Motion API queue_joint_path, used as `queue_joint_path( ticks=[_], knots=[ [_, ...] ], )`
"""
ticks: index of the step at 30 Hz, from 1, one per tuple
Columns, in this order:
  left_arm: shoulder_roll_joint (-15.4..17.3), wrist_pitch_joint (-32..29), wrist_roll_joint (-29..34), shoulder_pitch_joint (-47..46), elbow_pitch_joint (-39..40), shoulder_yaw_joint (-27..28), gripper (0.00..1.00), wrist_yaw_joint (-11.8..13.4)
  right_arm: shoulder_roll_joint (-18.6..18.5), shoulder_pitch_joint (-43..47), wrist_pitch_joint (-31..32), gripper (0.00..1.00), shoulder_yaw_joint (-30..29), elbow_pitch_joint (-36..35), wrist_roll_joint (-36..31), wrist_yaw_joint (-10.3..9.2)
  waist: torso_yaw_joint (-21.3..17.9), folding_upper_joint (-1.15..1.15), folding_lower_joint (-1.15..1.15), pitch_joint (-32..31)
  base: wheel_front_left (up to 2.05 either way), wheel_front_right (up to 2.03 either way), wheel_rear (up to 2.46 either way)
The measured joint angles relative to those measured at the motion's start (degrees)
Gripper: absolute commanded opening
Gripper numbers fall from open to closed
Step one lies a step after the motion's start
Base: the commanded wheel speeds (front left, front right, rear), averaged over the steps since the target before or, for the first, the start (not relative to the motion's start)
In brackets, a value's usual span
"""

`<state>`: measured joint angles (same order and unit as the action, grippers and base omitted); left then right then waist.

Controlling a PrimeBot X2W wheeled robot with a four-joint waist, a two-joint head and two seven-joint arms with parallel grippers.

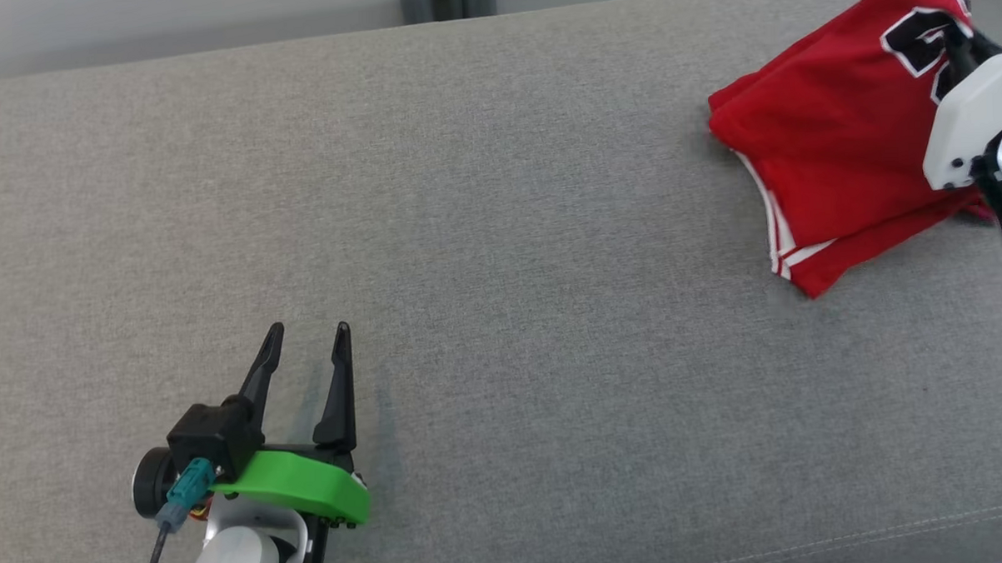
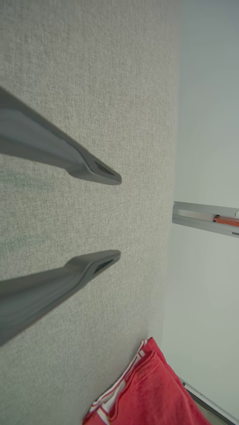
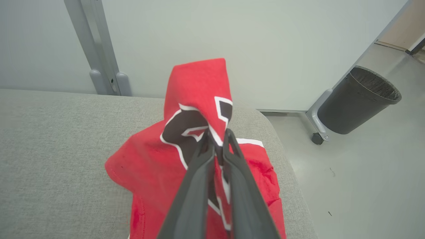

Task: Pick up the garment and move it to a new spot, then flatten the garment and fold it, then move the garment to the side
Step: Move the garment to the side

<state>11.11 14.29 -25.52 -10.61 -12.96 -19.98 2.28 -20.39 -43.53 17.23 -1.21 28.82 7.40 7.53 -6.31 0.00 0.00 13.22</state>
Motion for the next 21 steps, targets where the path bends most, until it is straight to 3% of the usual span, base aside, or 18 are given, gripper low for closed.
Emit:
queue_joint_path(
  ticks=[13, 21],
  knots=[
    [-0.3, 0.33, 0.48, -1.87, 0.6, -1.01, 1.0, -0.34, -12.09, -3.77, 4.65, 0.0, -5.21, 5.17, -3.28, 0.0, 4.04, 0.0, 0.0, 3.5, 0.0, 0.0, 0.0],
    [0.16, -0.11, 0.86, -2.95, 1.1, -1.58, 1.0, -0.33, -13.11, -4.95, 2.93, 0.0, -8.18, 9.5, -7.25, 0.01, 5.68, 0.0, 0.0, 6.62, 0.0, 0.0, 0.0]
  ],
)
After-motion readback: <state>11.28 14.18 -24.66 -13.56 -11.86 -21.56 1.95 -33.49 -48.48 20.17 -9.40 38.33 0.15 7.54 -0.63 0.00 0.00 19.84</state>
